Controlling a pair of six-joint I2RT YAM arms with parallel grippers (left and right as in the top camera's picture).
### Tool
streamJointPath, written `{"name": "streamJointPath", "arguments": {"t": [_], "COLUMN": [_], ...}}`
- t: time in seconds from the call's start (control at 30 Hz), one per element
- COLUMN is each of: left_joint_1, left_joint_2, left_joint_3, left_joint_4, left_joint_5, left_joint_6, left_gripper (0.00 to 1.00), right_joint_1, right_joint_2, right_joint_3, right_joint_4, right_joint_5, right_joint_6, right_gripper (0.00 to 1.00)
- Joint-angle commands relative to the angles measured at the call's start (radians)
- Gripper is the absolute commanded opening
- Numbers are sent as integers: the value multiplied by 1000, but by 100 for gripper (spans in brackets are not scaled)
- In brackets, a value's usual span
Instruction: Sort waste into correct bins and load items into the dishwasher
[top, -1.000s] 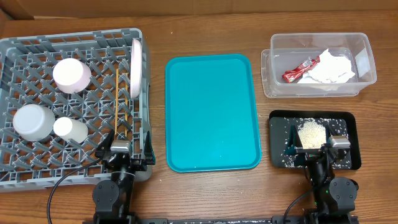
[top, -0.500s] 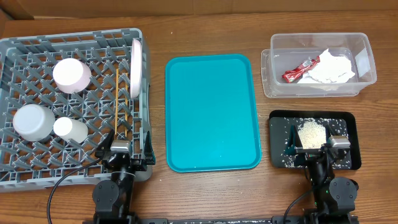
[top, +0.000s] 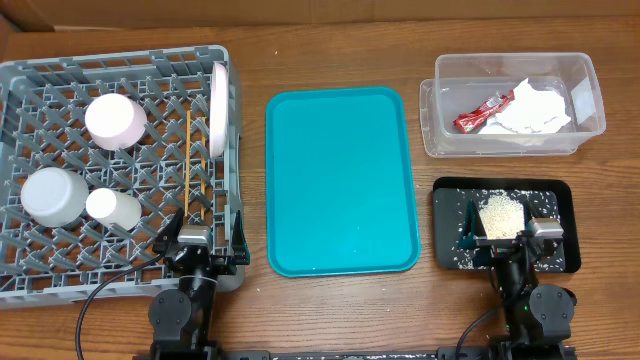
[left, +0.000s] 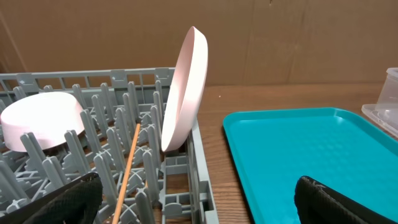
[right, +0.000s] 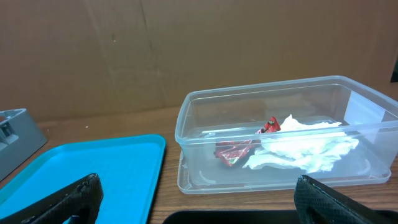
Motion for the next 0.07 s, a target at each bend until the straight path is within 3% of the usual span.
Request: {"name": "streamJointPath", "arguments": {"t": [0.0,0.03], "left_joint_1": [-2,-2], "left_joint_2": [-10,-10], "left_joint_3": [-4,-4], "left_joint_4": [-3,-3], "left_joint_5": [-14,-14], "left_joint_6": [23,23], "left_gripper": [100,100], "right_joint_1": [-3,-3], "right_joint_2": [-8,-8], "right_joint_3": [-11,-11], "right_joint_4": [6,6], "right_joint_5": [7,7], "right_joint_6": [-3,-3], "right_gripper": [100,100]}}
